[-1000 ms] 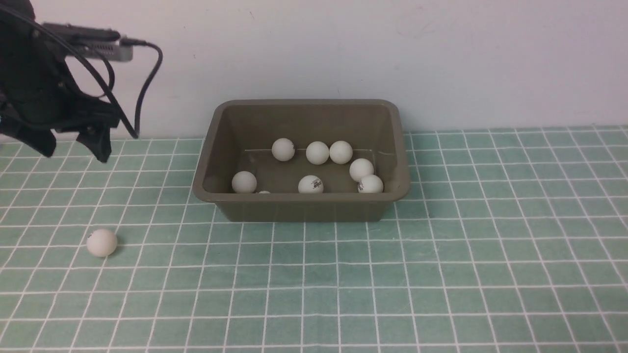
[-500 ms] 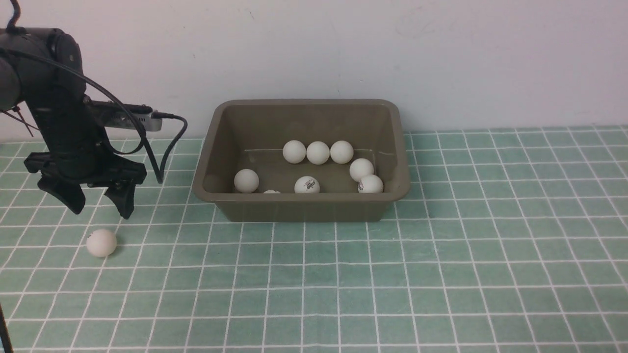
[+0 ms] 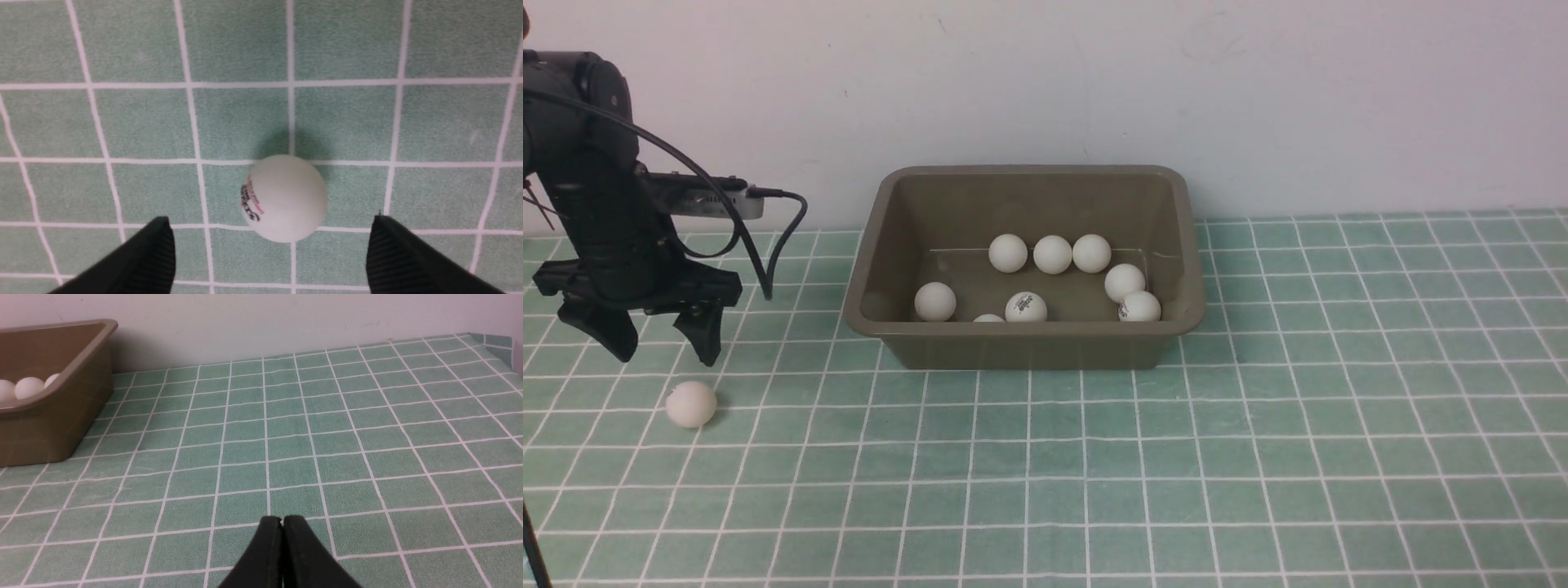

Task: Put the table tennis balls in the box on the green coffee tablecloth.
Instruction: 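Reach for and grasp a ping pong ball on the table beside the basket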

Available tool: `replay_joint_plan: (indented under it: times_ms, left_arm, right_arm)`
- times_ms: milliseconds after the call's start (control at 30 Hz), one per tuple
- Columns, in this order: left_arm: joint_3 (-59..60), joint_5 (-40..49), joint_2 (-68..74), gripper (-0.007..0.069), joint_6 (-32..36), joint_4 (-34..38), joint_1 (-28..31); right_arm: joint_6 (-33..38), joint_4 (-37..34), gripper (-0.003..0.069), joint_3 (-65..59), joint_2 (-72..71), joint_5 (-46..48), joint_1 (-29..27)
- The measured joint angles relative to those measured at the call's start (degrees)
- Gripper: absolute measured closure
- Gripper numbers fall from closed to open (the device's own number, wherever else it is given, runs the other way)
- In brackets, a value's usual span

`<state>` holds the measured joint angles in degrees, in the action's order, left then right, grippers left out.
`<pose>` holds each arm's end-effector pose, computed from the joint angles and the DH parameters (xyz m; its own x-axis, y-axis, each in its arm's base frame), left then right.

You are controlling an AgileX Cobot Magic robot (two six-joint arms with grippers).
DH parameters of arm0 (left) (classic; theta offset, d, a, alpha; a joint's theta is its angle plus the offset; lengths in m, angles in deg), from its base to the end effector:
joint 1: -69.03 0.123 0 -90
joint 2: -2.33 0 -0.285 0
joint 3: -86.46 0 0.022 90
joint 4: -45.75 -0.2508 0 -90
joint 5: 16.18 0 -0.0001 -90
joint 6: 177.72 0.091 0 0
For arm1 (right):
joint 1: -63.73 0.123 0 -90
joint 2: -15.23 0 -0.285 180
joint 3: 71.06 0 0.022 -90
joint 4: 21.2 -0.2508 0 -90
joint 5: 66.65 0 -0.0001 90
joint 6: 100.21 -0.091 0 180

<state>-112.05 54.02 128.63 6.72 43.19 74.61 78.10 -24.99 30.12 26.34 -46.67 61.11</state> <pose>0.4150 0.0444 0.2061 -0.9995 -0.0048 -0.0314 -0.0062 0.9990 0.0451 0.0567 -0.0005 0.1692 -0.3359 0.1070 -0.9358 0.0555 0.9941 0.0937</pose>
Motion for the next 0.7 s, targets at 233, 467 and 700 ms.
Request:
replay_joint_plan:
  times_ms: [233,467,700]
  left_arm:
    - [0.0,0.0,0.0,0.0062,-0.05,1.67,1.17]
    - [0.0,-0.05,2.26,0.0074,-0.05,2.55,1.17]
    - [0.0,-0.12,4.94,0.013,-0.05,2.55,1.17]
  right_arm:
    - [0.0,0.0,0.0669,0.0,0.0,0.0,0.0]
    - [0.0,0.0,0.0669,0.0,0.0,0.0,0.0]
    - [0.0,0.0,0.0669,0.0,0.0,0.0,0.0]
